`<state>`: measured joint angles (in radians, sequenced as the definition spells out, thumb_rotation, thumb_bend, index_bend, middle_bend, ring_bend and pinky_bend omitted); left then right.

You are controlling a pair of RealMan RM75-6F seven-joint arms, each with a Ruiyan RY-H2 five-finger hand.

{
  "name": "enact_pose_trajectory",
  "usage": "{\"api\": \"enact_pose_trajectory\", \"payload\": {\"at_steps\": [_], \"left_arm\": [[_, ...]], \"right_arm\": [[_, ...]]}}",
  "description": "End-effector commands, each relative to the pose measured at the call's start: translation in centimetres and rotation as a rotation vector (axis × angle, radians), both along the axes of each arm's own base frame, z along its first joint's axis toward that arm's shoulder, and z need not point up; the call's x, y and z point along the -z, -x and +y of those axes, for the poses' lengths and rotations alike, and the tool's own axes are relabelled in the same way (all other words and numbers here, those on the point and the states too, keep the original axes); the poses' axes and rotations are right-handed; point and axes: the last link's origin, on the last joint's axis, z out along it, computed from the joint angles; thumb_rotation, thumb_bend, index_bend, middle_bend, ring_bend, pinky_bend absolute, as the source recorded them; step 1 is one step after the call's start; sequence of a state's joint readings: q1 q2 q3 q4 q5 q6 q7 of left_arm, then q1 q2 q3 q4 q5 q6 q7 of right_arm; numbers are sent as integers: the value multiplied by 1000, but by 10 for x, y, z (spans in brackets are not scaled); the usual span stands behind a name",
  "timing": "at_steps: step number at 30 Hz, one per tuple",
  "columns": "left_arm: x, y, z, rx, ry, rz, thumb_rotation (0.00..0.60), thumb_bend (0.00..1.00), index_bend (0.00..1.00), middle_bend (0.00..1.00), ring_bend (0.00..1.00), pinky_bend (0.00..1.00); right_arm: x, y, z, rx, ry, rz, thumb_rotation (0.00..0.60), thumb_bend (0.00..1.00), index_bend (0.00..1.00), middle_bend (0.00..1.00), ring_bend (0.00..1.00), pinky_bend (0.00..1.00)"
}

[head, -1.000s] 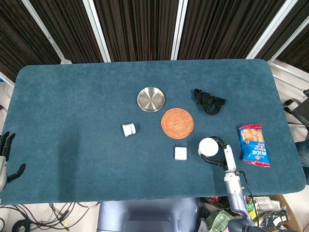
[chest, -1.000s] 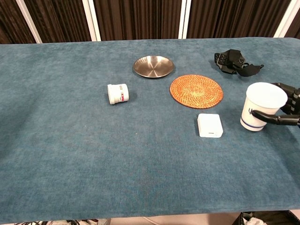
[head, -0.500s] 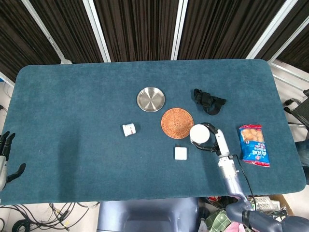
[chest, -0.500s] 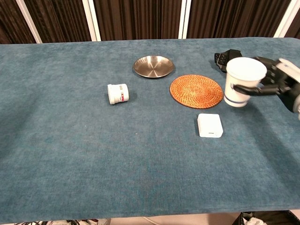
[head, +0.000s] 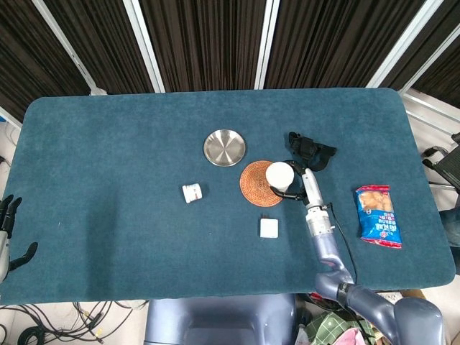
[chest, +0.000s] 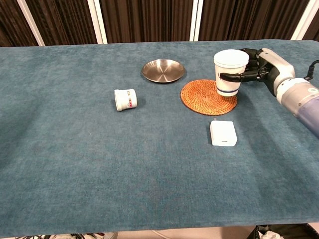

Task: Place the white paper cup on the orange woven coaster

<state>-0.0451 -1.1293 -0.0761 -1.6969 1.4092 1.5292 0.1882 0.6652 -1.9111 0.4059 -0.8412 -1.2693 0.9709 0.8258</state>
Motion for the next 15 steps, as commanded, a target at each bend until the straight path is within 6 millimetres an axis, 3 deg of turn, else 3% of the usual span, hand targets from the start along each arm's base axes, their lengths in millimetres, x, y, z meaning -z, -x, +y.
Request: {"api": "enact_pose_trajectory", "payload": {"at_steps": [1, 15], "left_arm": [[0, 0, 0, -1, -1, -1, 600, 266, 0, 17, 0, 0], [-2, 1, 1, -4, -5, -2, 600, 266, 0, 17, 0, 0]], "right_arm": [[7, -5, -7, 35, -6, -41, 600, 109, 381, 372, 386, 173], [29, -10, -16, 55, -9, -12, 600, 108, 381, 357, 378, 175]]}}
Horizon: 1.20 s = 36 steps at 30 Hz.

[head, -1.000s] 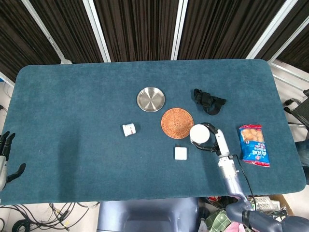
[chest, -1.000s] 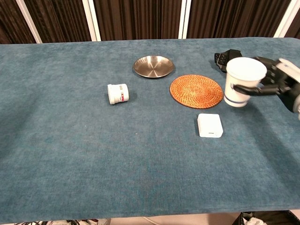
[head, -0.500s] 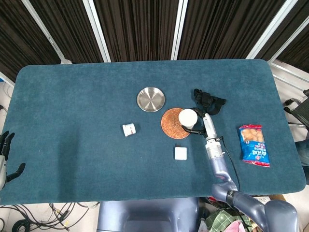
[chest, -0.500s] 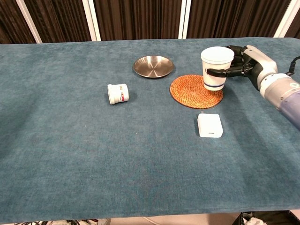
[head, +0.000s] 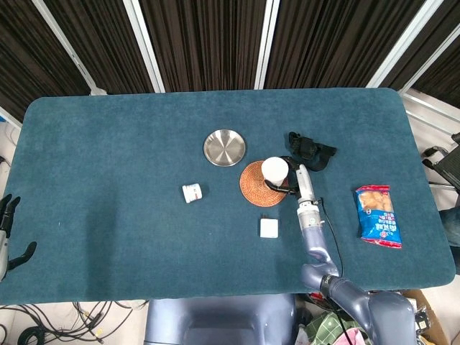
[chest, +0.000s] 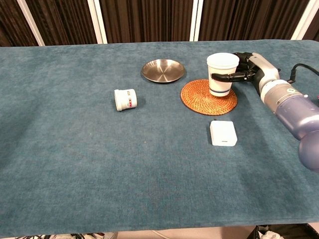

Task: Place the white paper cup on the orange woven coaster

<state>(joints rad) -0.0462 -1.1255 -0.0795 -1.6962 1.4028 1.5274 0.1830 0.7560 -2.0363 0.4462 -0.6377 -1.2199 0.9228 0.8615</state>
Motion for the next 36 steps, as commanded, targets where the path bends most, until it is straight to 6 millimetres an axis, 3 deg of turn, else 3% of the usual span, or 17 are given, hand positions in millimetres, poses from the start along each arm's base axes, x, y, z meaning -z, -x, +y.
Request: {"api": "enact_pose_trajectory", "payload": {"at_steps": [1, 4, 7, 9, 18, 23, 30, 36], "left_arm": [[0, 0, 0, -1, -1, -1, 600, 266, 0, 17, 0, 0], [-1, 0, 0, -1, -2, 0, 600, 265, 0, 17, 0, 0], [-1, 0, 1, -2, -2, -1, 600, 266, 0, 17, 0, 0], [-1, 1, 1, -3, -1, 0, 600, 266, 0, 17, 0, 0], [-2, 1, 1, -4, -6, 2, 600, 266, 0, 17, 0, 0], [-1, 1, 1, -5, -7, 2, 600, 265, 0, 17, 0, 0], [-1, 1, 1, -18, -10, 8, 600, 266, 0, 15, 0, 0], [-2, -1, 1, -9, -17, 16, 600, 266, 0, 15, 0, 0]], "right_arm": [[8, -3, 0, -4, -15, 3, 600, 109, 378, 346, 368, 174], [12, -3, 0, -15, -34, 12, 600, 96, 294, 249, 273, 153], [13, -2, 1, -29, -50, 9, 600, 54, 110, 107, 135, 122], [13, -1, 1, -38, -59, 11, 600, 39, 47, 54, 87, 115], [3, 10, 8, -74, -72, 38, 600, 23, 0, 0, 39, 108], [-20, 25, 18, -118, -52, 83, 600, 23, 0, 0, 40, 108], [-68, 63, 46, -179, -56, 276, 600, 23, 0, 0, 42, 108], [-122, 96, 72, -182, -47, 422, 600, 27, 0, 13, 43, 108]]}}
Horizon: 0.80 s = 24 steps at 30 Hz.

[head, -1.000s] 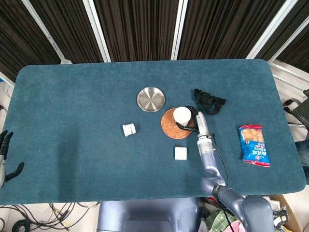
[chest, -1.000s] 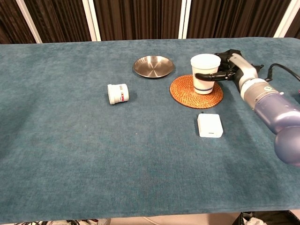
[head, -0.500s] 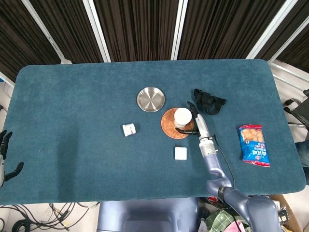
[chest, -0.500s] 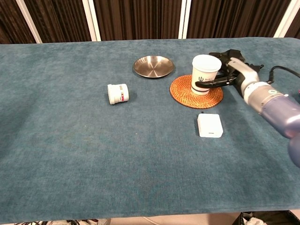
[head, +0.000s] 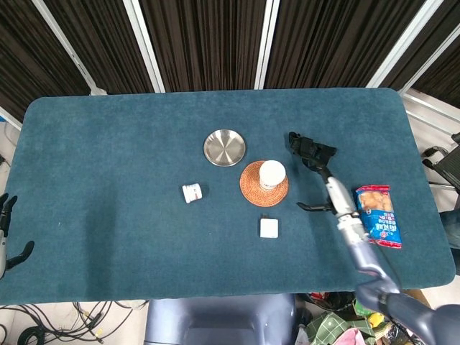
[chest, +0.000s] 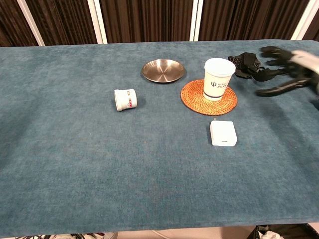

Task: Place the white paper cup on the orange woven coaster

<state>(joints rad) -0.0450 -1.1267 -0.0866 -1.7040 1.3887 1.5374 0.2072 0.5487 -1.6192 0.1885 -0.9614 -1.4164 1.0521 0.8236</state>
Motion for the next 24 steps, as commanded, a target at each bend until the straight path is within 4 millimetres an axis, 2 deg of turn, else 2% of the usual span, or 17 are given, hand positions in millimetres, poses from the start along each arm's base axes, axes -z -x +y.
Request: {"api": "enact_pose_trajectory", "payload": {"at_steps": [1, 6, 9, 11, 17, 24], "left_arm": [[0, 0, 0, 2, 0, 2, 600, 266, 0, 15, 0, 0], [3, -2, 0, 10, 7, 4, 600, 266, 0, 15, 0, 0], [2, -3, 0, 13, 4, 5, 600, 266, 0, 15, 0, 0], [1, -2, 0, 10, 1, 9, 600, 266, 0, 15, 0, 0], [1, -2, -1, 13, 4, 8, 600, 266, 0, 15, 0, 0], [2, -2, -1, 15, 8, 14, 600, 266, 0, 15, 0, 0]], "right_arm": [[-36, 24, 27, -4, 1, 108, 600, 31, 0, 17, 45, 108], [-78, 33, 52, -31, 37, 247, 600, 62, 0, 41, 62, 108], [-93, 31, 74, 0, 78, 241, 600, 72, 0, 41, 63, 108], [-99, 30, 92, 12, 98, 257, 600, 71, 0, 41, 62, 108], [-106, 37, 141, 32, 153, 481, 600, 72, 0, 41, 62, 108], [-105, 40, 177, 22, 241, 614, 600, 71, 0, 39, 50, 108]]}}
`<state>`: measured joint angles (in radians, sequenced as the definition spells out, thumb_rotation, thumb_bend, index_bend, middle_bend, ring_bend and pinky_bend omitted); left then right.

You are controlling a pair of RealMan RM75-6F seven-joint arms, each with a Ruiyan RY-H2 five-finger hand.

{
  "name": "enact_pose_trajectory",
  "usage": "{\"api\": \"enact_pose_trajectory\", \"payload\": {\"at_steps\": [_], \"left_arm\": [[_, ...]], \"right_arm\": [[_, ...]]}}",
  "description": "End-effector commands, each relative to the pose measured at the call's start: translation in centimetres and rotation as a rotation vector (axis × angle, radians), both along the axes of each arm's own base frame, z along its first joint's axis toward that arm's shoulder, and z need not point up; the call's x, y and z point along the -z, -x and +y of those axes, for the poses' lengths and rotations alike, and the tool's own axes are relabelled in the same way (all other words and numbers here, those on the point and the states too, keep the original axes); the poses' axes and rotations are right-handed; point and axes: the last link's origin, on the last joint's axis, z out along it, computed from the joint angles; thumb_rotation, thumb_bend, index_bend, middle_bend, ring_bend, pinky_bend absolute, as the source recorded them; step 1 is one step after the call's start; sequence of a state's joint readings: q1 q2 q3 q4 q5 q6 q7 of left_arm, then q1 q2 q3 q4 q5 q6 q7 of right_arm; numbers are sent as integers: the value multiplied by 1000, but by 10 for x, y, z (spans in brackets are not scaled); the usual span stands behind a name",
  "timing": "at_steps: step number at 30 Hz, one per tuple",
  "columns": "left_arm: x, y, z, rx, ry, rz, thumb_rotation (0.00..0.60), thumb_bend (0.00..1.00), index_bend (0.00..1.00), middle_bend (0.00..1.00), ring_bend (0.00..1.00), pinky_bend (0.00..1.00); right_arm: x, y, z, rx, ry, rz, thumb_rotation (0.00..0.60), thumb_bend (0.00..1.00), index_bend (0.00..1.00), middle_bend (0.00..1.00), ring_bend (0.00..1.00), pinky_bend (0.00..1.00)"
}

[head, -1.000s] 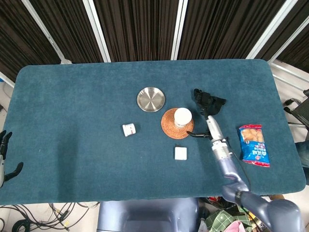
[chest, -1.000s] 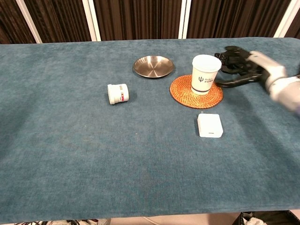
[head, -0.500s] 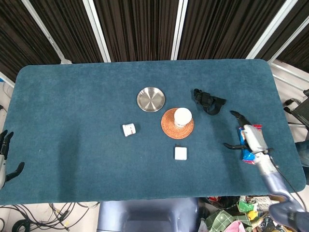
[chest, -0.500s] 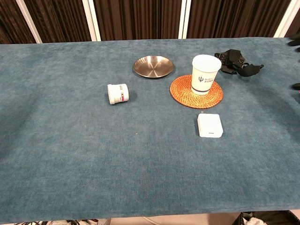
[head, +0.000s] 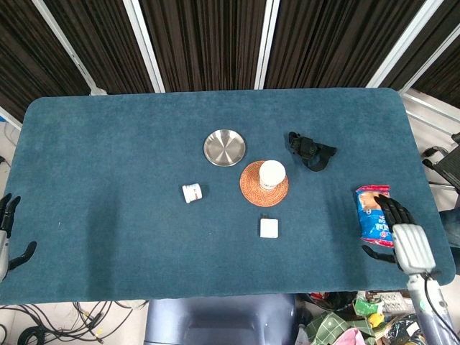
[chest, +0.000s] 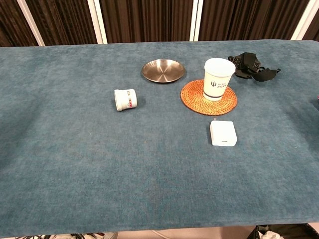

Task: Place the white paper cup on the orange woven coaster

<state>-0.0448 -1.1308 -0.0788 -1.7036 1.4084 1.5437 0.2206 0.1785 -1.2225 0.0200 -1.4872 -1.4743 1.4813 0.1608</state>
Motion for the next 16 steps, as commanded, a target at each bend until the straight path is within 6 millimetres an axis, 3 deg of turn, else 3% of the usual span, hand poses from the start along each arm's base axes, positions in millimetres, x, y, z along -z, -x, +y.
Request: {"api": "enact_pose_trajectory", "payload": {"at_steps": [1, 7, 16], "left_arm": [[0, 0, 0, -2, -1, 2, 600, 266, 0, 15, 0, 0], [3, -1, 0, 8, 16, 10, 600, 266, 0, 15, 0, 0], [5, -3, -3, 33, 22, 15, 600, 266, 0, 15, 0, 0]], "right_arm": [[3, 2, 26, -13, 35, 87, 600, 71, 0, 39, 49, 108], [3, 2, 27, -53, 59, 177, 600, 72, 0, 38, 47, 108], [1, 17, 21, -46, 26, 202, 600, 72, 0, 38, 47, 108]]}}
